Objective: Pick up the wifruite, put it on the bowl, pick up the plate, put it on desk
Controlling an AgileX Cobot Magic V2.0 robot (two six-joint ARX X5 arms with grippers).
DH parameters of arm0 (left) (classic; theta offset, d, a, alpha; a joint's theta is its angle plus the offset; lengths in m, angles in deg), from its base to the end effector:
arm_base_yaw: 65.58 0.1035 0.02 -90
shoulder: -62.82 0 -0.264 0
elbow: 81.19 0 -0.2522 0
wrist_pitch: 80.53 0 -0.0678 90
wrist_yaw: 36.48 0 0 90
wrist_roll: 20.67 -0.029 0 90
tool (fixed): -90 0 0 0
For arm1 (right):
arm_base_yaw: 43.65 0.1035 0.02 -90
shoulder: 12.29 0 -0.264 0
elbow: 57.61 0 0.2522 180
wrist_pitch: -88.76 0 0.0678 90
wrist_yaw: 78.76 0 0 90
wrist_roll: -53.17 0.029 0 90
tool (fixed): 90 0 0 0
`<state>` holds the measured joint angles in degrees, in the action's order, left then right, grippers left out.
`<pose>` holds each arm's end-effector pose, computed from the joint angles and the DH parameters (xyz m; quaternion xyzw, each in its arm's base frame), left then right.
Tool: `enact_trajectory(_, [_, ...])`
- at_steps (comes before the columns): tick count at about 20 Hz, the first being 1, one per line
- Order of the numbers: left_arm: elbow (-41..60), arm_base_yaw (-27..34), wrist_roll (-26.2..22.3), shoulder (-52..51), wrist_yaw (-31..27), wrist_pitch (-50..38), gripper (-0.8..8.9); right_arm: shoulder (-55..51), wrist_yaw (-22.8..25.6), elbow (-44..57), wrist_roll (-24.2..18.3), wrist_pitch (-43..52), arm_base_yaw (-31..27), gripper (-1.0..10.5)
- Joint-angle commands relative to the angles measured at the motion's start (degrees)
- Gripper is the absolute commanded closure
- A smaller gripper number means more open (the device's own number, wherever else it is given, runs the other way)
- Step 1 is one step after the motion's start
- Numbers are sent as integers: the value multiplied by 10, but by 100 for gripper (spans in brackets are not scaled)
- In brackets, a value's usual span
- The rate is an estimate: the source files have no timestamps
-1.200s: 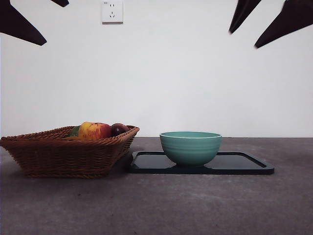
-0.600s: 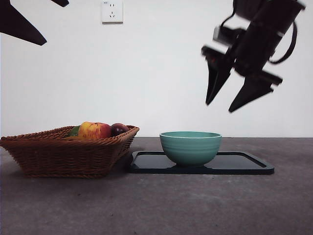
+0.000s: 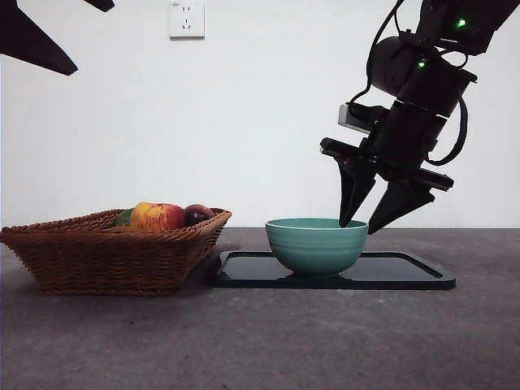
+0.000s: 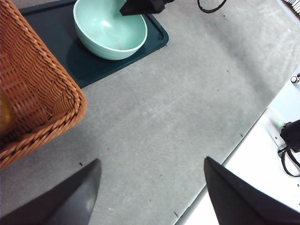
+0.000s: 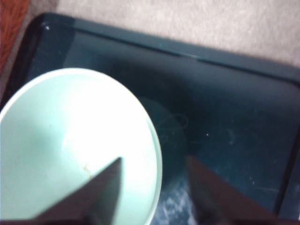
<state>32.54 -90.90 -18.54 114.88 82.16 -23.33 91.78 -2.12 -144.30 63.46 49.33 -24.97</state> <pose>0.1481 -0.0854 0.3100 -0.0260 0.3740 -0.4152 0.8288 0.3554 0.1272 0.2039 0.0538 0.4950 0.1992 0.8440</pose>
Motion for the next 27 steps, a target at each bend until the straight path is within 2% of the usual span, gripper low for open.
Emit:
enact_trajectory(1, [-12, -3, -11, 4, 3, -5, 470, 23, 2, -11, -7, 9, 3, 808])
enact_trajectory(4, [-12, -3, -11, 4, 3, -6, 470, 23, 2, -11, -11, 15, 3, 937])
enact_trajectory(9, [-12, -3, -13, 4, 3, 5, 470, 6, 4, -11, -14, 21, 3, 937])
enact_trajectory(13, [-12, -3, -13, 4, 3, 7, 470, -69, 3, -11, -14, 8, 3, 937])
enact_trajectory(19, [-12, -3, -15, 4, 3, 7, 470, -216, -3, -11, -27, -100, 9, 937])
enact_trajectory(24, [-12, -3, -15, 4, 3, 7, 470, -307, 0, -9, -46, -200, 37, 937])
enact_trajectory(27, [-12, -3, -15, 4, 3, 7, 470, -349, 4, 14, -46, -208, 58, 937])
